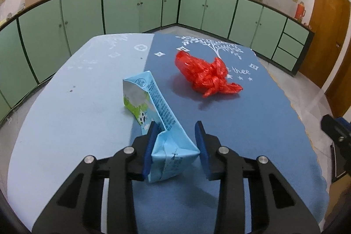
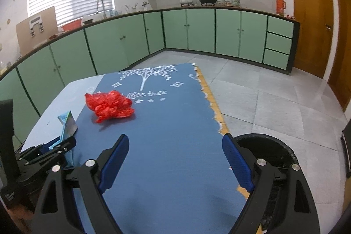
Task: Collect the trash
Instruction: 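Grasp the milk carton with the left gripper while the right gripper grasps the red plastic bag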
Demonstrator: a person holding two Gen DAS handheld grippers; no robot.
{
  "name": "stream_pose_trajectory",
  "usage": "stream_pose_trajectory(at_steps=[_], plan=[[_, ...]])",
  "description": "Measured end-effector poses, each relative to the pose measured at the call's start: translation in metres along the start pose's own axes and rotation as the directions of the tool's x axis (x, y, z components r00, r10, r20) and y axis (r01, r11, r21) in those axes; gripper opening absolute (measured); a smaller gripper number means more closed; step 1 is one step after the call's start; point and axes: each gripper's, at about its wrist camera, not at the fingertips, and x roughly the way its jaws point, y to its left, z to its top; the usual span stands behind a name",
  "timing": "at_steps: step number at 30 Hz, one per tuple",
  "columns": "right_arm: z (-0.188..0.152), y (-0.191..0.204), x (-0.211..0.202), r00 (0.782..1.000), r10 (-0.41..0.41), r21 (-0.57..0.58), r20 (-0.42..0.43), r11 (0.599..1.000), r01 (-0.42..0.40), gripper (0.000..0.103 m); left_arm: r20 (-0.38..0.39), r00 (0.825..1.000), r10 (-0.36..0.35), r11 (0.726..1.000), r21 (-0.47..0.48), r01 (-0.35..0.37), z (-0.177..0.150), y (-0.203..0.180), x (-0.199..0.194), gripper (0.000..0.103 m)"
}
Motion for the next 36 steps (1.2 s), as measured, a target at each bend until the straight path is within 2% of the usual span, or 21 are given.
stream_pose_trajectory(at_steps=[5, 12, 18, 28, 30, 33, 35, 36], plan=[[0.008, 0.024, 0.013, 0.999, 0.043, -0.025, -0.007, 0.999, -0.043, 0.085, 0.055, 0.998, 0.028, 1.000, -0.012, -0.027, 0.012, 0.017, -0.013, 0.033], [0.028, 0.067, 0.047, 0.995, 0.103, -0.051, -0.018, 0.993, -0.104, 0.083, 0.068, 0.997, 0.049, 0.999, -0.021, -0.047, 0.033, 0.036, -0.005, 0.033], [0.037, 0.089, 0.076, 0.994, 0.103, -0.069, -0.041, 0.992, -0.106, 0.082, 0.064, 0.997, 0.045, 0.999, -0.016, -0.044, 0.047, 0.045, 0.011, 0.033], [0.044, 0.105, 0.124, 0.990, 0.079, -0.090, -0.114, 0.992, -0.089, 0.081, 0.055, 0.997, 0.058, 0.998, -0.022, -0.057, 0.062, 0.067, 0.032, 0.033], [0.045, 0.108, 0.134, 0.988, 0.073, -0.094, -0.140, 0.992, -0.086, 0.077, 0.051, 0.997, 0.064, 0.998, -0.026, -0.063, 0.062, 0.070, 0.034, 0.033], [0.042, 0.109, 0.145, 0.978, 0.103, -0.079, -0.181, 0.990, -0.118, 0.064, 0.046, 0.997, 0.068, 0.997, -0.025, -0.067, 0.063, 0.073, 0.036, 0.033], [0.040, 0.109, 0.148, 0.971, 0.136, -0.062, -0.195, 0.987, -0.150, 0.042, 0.043, 0.997, 0.069, 0.997, -0.025, -0.068, 0.062, 0.073, 0.036, 0.033], [0.040, 0.110, 0.147, 0.966, 0.162, -0.056, -0.202, 0.983, -0.177, 0.035, 0.042, 0.997, 0.069, 0.997, -0.024, -0.068, 0.061, 0.073, 0.036, 0.033]])
